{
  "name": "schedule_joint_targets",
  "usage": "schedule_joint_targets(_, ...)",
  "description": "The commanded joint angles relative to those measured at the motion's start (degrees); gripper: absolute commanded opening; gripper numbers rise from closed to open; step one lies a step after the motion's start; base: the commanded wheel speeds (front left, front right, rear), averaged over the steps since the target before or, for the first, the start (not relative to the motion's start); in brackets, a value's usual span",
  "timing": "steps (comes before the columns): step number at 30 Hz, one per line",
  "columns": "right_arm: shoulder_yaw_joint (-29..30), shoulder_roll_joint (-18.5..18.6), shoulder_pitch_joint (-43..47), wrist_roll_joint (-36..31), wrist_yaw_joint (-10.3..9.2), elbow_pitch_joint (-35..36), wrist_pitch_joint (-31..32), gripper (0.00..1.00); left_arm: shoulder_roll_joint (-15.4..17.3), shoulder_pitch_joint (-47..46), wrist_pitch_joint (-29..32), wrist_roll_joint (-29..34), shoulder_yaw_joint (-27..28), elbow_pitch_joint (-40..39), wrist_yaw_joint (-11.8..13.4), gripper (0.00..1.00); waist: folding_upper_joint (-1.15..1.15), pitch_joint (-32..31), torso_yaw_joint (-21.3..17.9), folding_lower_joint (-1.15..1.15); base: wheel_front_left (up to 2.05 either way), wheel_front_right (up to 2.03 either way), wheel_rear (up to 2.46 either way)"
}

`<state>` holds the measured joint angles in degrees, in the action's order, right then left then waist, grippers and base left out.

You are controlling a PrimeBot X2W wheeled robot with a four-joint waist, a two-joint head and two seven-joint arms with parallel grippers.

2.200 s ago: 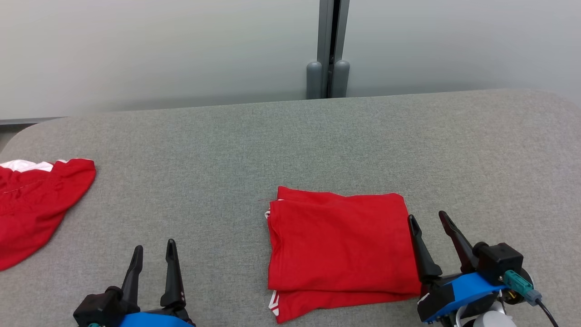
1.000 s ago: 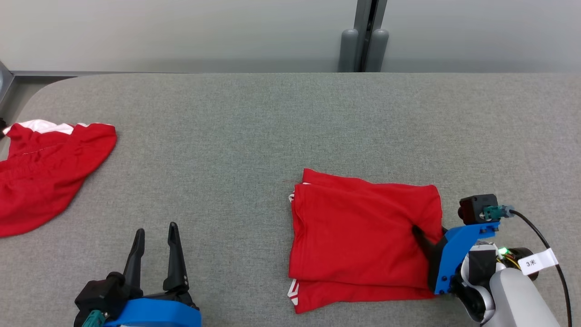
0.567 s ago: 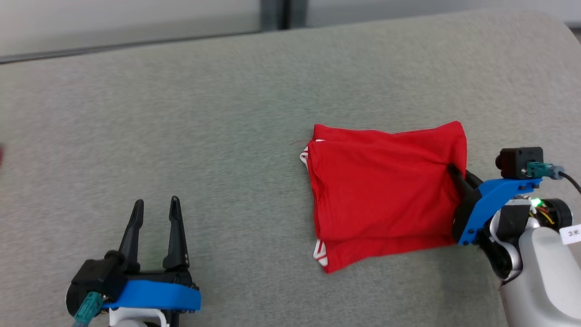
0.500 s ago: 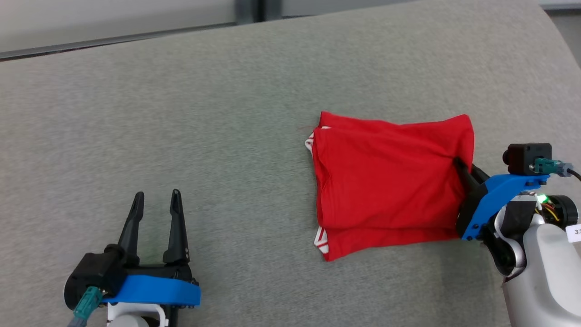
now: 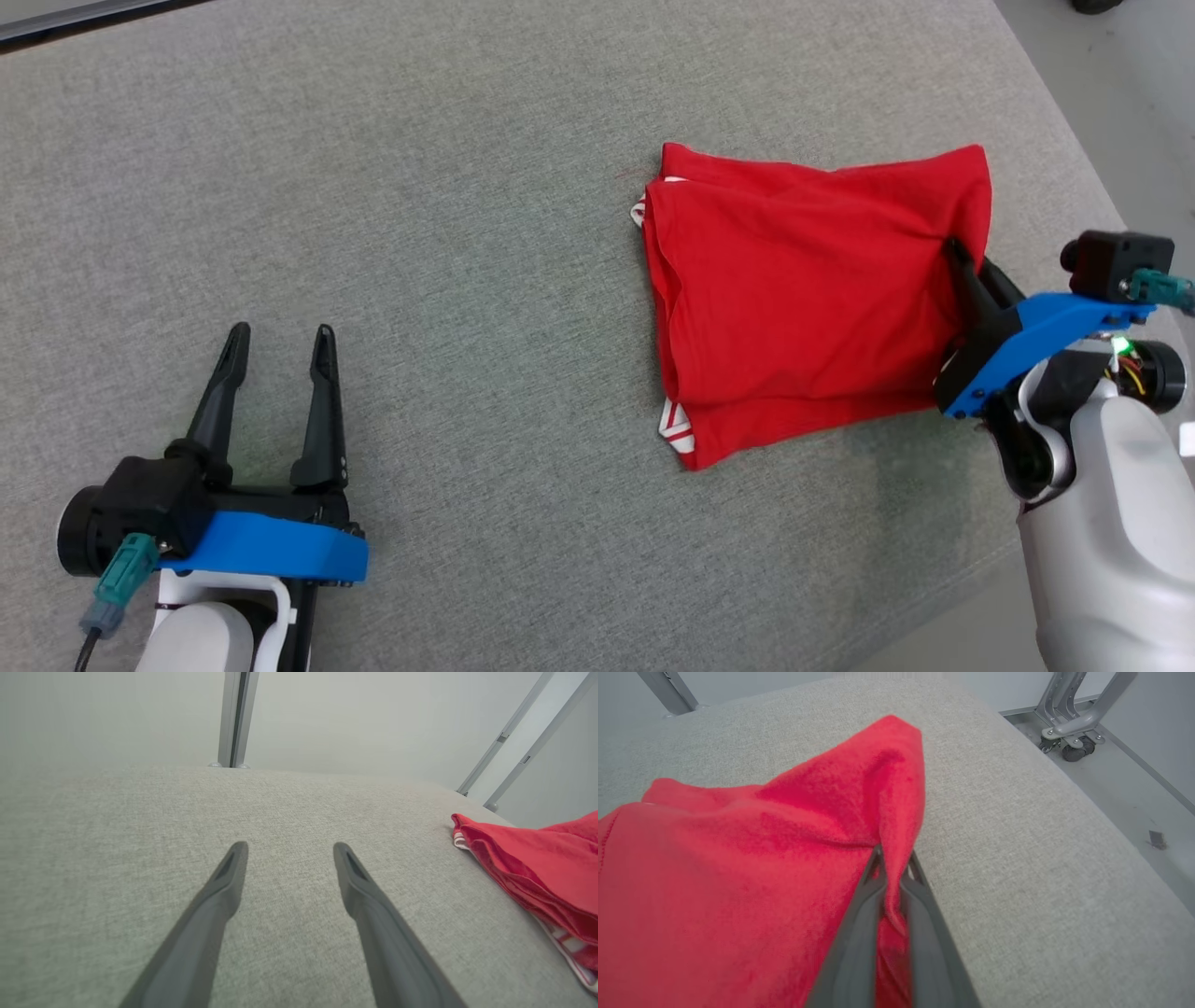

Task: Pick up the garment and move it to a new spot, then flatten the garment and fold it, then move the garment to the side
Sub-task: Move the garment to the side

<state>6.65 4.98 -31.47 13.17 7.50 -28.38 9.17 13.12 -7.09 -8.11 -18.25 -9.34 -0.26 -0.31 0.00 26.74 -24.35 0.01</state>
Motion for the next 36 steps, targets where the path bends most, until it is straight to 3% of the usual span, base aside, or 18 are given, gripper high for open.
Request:
schedule_joint_targets(1, 0.20, -0.08, -3.08, -0.23, -0.01, -1.52, -0.66, 0.00, 0.66, -0.70, 0.47, 0.39, 0.30, -0.98, 0.51, 1.00, 0.00, 0.39, 0.56, -0.01, 0.00, 0.00, 0.00)
schedule_joint_targets(13, 4.60, 8.40, -16.38, -3.48, -0.01, -9.97, -0.10, 0.00, 0.23, -0.33, 0.17, 0.09, 0.05, -2.51, 1.66, 1.00, 0.00, 1.58, 8.20, -0.01, 0.00, 0.00, 0.00)
schedule_joint_targets(21, 10.27, 13.82, -17.91, -8.56, -0.01, -9.48, 0.14, 0.00, -0.69, 0.84, -1.55, -0.46, -0.58, -1.83, 1.91, 1.00, 0.00, 1.17, 12.75, -0.01, 0.00, 0.00, 0.00)
schedule_joint_targets(22, 10.97, 13.92, -17.75, -9.06, -0.01, -9.28, 0.01, 0.07, -0.72, 0.90, -1.67, -0.62, -0.61, -1.63, 1.89, 1.00, 0.00, 1.08, 12.96, -0.01, 0.00, 0.00, 0.00)
schedule_joint_targets(23, 11.45, 13.76, -17.48, -9.55, -0.01, -9.16, -0.11, 0.38, -0.77, 0.96, -1.79, -0.73, -0.67, -1.40, 1.81, 1.00, 0.00, 0.94, 13.17, -0.01, 0.00, 0.00, 0.00)
schedule_joint_targets(24, 11.78, 13.41, -17.25, -9.97, -0.01, -9.07, -0.32, 1.00, -0.82, 1.00, -1.96, -0.79, -0.76, -1.11, 1.72, 1.00, 0.00, 0.78, 13.35, -0.01, 0.00, 0.00, 0.00)
schedule_joint_targets(29, 12.36, 11.24, -16.98, -11.32, -0.01, -8.70, -1.90, 1.00, -1.21, 0.97, -2.32, -0.93, -1.35, -0.30, 1.76, 1.00, 0.00, -0.16, 13.82, -0.01, 0.00, 0.00, 0.00)
schedule_joint_targets(36, 7.28, 9.05, -16.11, -10.85, -0.01, -7.79, -3.36, 1.00, -1.26, 1.57, -3.02, -1.46, -1.17, 0.45, 2.03, 1.00, 0.00, -2.47, 14.36, -0.01, 0.00, 0.00, 0.00)
